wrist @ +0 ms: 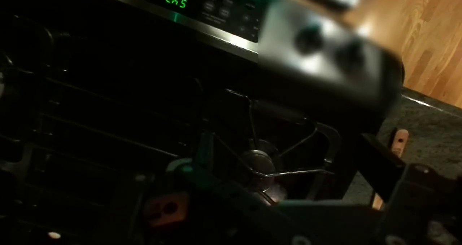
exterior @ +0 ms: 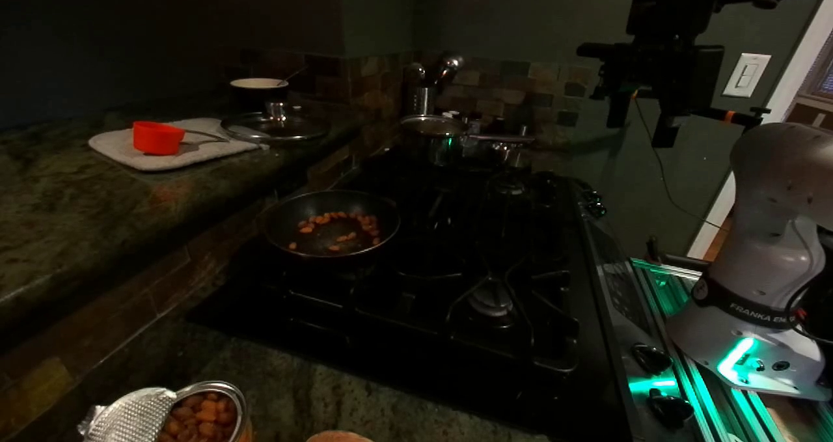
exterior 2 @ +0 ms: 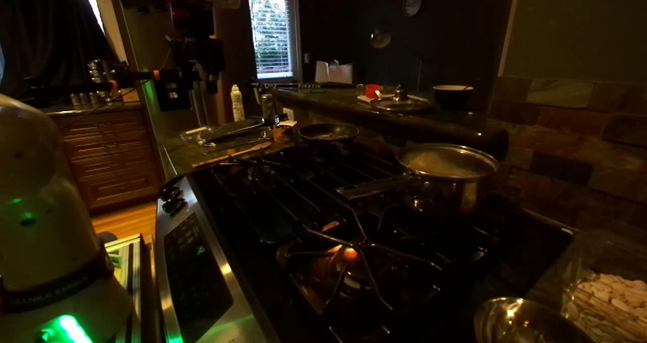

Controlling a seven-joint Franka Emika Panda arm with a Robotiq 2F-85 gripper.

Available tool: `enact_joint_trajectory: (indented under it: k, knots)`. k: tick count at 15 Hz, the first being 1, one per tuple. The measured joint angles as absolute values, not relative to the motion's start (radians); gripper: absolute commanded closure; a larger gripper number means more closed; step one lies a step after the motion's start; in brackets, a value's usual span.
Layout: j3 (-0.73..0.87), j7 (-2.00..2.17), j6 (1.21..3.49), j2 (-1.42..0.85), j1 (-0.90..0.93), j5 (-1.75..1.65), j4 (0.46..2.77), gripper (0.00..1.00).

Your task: Use the spoon to stir the contents in the pan

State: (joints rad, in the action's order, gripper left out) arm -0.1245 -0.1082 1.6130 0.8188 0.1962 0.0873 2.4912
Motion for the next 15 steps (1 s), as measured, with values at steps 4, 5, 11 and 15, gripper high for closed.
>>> enact_joint_trajectory:
  k: [4,5,11,15]
  knots:
    - [-0.218,-0.016,1.718,0.78,0.23,0.18,2.522,0.0]
    - [-0.249,0.025,1.74,0.761,0.234,0.193,2.522,0.0]
    - [-0.461,0.351,1.949,0.613,0.243,0.22,2.513,0.0]
    - [-0.48,0.393,1.995,0.565,0.258,0.213,2.501,0.0]
